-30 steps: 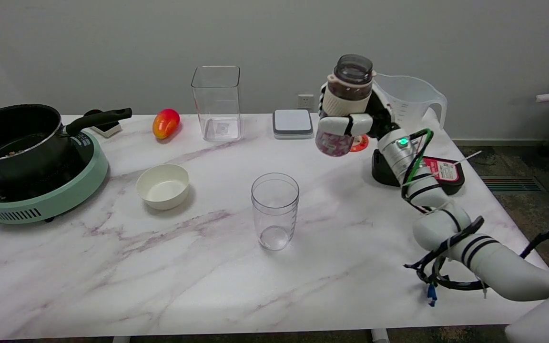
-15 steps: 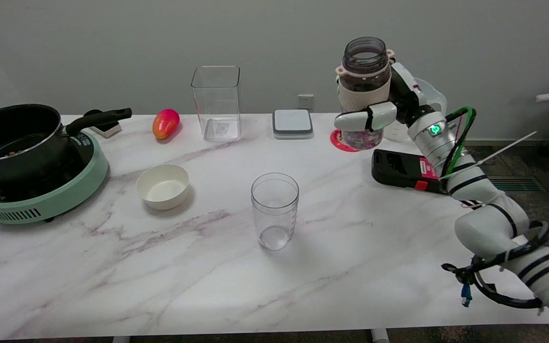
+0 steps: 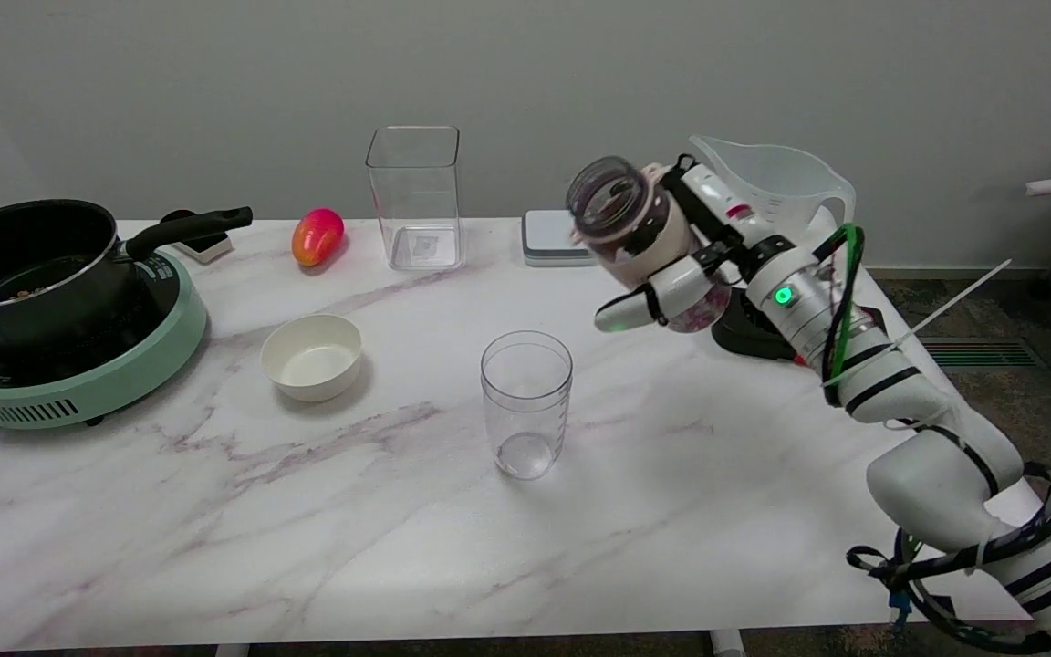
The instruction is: Pour the contents of the bottle into the measuring cup.
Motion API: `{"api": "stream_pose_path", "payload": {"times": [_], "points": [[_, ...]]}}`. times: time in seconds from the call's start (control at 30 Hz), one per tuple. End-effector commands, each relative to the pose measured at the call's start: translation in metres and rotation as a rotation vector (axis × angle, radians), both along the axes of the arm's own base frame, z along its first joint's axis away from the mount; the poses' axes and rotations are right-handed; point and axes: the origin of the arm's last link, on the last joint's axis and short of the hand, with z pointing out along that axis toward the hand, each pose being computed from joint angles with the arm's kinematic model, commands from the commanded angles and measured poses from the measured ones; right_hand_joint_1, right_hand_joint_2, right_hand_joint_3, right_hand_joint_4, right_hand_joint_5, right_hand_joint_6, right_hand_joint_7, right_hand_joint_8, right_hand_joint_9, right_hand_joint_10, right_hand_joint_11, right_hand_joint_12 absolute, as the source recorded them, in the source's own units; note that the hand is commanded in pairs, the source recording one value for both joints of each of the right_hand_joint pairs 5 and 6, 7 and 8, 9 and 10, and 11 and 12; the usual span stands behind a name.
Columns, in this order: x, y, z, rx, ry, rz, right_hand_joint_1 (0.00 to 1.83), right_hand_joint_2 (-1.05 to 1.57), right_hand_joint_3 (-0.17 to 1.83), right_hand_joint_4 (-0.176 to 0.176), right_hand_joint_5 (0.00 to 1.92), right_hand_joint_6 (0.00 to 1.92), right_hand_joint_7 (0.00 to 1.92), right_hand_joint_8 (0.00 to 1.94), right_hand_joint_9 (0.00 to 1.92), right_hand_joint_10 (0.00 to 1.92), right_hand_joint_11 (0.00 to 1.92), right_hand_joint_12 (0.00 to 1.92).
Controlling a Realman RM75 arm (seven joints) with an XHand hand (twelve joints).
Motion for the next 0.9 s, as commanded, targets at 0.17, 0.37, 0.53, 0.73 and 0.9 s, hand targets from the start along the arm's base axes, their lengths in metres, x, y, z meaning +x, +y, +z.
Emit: {"api": "stream_pose_path", "payload": {"times": [0.17, 0.37, 0.53, 0.73, 0.9], "points": [[-0.005, 0.017, -0.056, -0.081, 0.538, 0.079, 1.3, 1.52, 0.24, 0.0, 1.92, 1.92, 1.9, 1.9, 1.5, 1.5, 1.35, 1.35], [0.002, 0.021, -0.052, -0.126, 0.606, 0.14, 1.27, 1.56, 0.23, 0.0, 1.92, 1.92, 1.9, 1.9, 1.51, 1.51, 1.35, 1.35], [0.011, 0.024, -0.047, -0.161, 0.653, 0.206, 1.26, 1.57, 0.23, 0.0, 1.92, 1.92, 1.91, 1.91, 1.52, 1.52, 1.35, 1.35], [0.014, 0.028, -0.043, -0.193, 0.647, 0.237, 1.26, 1.57, 0.23, 0.0, 1.92, 1.92, 1.91, 1.91, 1.52, 1.52, 1.35, 1.35], [0.019, 0.032, -0.038, -0.232, 0.638, 0.278, 1.26, 1.57, 0.23, 0.0, 1.92, 1.92, 1.91, 1.91, 1.52, 1.52, 1.35, 1.35]]}}
